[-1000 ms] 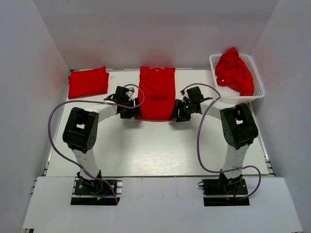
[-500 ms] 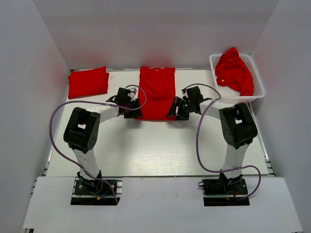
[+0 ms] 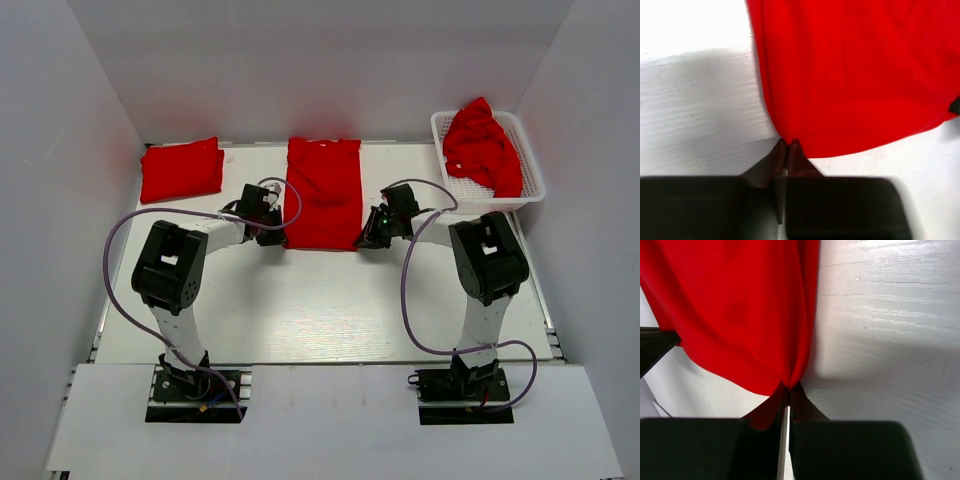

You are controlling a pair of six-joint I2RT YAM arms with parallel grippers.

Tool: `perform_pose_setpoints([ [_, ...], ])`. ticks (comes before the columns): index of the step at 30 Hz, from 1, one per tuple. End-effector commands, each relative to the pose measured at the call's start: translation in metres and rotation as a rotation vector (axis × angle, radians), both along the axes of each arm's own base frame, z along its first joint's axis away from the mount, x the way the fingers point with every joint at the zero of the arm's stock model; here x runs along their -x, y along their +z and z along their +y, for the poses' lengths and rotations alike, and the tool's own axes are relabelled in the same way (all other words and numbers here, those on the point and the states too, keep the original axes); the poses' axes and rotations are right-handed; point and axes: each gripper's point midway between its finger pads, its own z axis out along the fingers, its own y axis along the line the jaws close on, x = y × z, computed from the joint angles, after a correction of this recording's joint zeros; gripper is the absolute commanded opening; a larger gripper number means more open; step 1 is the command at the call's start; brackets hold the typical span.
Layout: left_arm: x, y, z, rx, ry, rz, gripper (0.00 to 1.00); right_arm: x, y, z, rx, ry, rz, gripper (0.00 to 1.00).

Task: Fold and stack the t-shirts
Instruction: Grab one side of the 2/3 rectangular tshirt with both arms, then fold the long partially folded tshirt into a neat square

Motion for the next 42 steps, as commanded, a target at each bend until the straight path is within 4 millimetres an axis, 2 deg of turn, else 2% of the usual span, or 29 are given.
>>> perform_pose_setpoints([
  [1,0.052,-0.046,0.016,-0.079,-0.003,0.201,0.0,0.026,-0.033,-0.015,0.083,0.008,0.076,0.0],
  [3,0.051,-0.035,0.015,-0.064,-0.008,0.185,0.0,0.033,-0.035,-0.021,0.11,0.038,0.06,0.0],
  [4,0.054,-0.032,0.014,-0.055,-0.013,0.183,0.0,0.032,-0.02,-0.02,0.102,0.05,0.016,0.0],
  [5,0.06,-0.03,0.015,-0.048,-0.018,0.186,0.0,0.032,-0.018,-0.024,0.131,0.058,-0.014,0.0],
  [6,0.065,-0.025,0.015,-0.039,-0.023,0.188,0.0,0.044,-0.021,-0.027,0.15,0.085,-0.01,0.0],
  [7,0.074,-0.023,0.016,-0.035,-0.028,0.2,0.0,0.046,-0.002,-0.028,0.152,0.097,-0.057,0.0],
  [9,0.08,0.001,0.015,-0.019,-0.038,0.153,0.0,0.058,0.002,-0.036,0.182,0.112,-0.066,0.0],
  [10,0.094,0.002,0.017,-0.028,-0.048,0.175,0.0,0.07,0.016,-0.039,0.186,0.128,-0.086,0.0],
  [11,0.098,0.02,0.012,-0.001,-0.059,0.144,0.0,0.081,0.016,-0.043,0.192,0.135,-0.076,0.0],
  [13,0.115,0.029,0.012,0.009,-0.077,0.148,0.0,0.097,0.035,-0.044,0.178,0.156,-0.105,0.0],
  [14,0.119,0.039,0.008,0.032,-0.09,0.141,0.0,0.111,0.033,-0.046,0.184,0.172,-0.076,0.0],
  [16,0.13,0.062,0.005,0.065,-0.114,0.107,0.0,0.122,0.052,-0.049,0.168,0.181,-0.103,0.0],
  [17,0.137,0.069,0.008,0.061,-0.113,0.118,0.0,0.134,0.053,-0.05,0.176,0.198,-0.079,0.0],
  [19,0.141,0.094,0.005,0.092,-0.122,0.081,0.0,0.135,0.076,-0.048,0.147,0.197,-0.133,0.0],
  [20,0.146,0.101,0.005,0.098,-0.127,0.085,0.0,0.139,0.079,-0.049,0.149,0.202,-0.122,0.0],
  [23,0.136,0.138,-0.001,0.143,-0.131,0.003,0.0,0.133,0.104,-0.046,0.125,0.196,-0.175,0.0],
  [25,0.13,0.152,-0.003,0.152,-0.117,-0.022,0.0,0.124,0.115,-0.044,0.118,0.19,-0.197,0.0],
  [26,0.122,0.159,-0.003,0.151,-0.107,-0.056,0.0,0.115,0.129,-0.04,0.11,0.183,-0.231,0.0],
  [28,0.104,0.174,-0.006,0.159,-0.093,-0.103,0.0,0.105,0.129,-0.044,0.149,0.153,-0.221,0.0],
  [29,0.091,0.182,-0.001,0.148,-0.061,-0.131,0.0,0.093,0.14,-0.04,0.144,0.137,-0.239,0.0],
  [31,0.076,0.174,0.006,0.083,-0.011,-0.116,0.0,0.086,0.138,-0.04,0.153,0.121,-0.226,0.0],
  [32,0.067,0.184,0.005,0.078,0.0,-0.137,0.0,0.076,0.145,-0.039,0.149,0.104,-0.239,0.0],
  [34,0.053,0.182,0.004,0.063,0.028,-0.143,0.0,0.06,0.146,-0.033,0.141,0.103,-0.256,0.0],
  [35,0.042,0.189,0.002,0.074,0.045,-0.175,0.0,0.049,0.156,-0.033,0.134,0.098,-0.284,0.0],
  [38,0.02,0.2,0.007,0.061,0.112,-0.22,0.0,0.027,0.158,-0.028,0.133,0.099,-0.295,0.0],
  [39,0.013,0.195,0.007,0.046,0.122,-0.212,0.0,0.018,0.171,-0.025,0.116,0.102,-0.322,0.0],
  [40,0.005,0.195,0.014,0.023,0.154,-0.224,0.0,0.013,0.172,-0.026,0.107,0.096,-0.322,0.0],
  [41,-0.002,0.2,0.014,0.019,0.164,-0.239,0.0,0.01,0.159,-0.022,0.099,0.124,-0.285,0.0],
  [42,-0.006,0.2,0.016,0.018,0.173,-0.238,0.0,0.006,0.165,-0.019,0.081,0.127,-0.291,0.0],
])
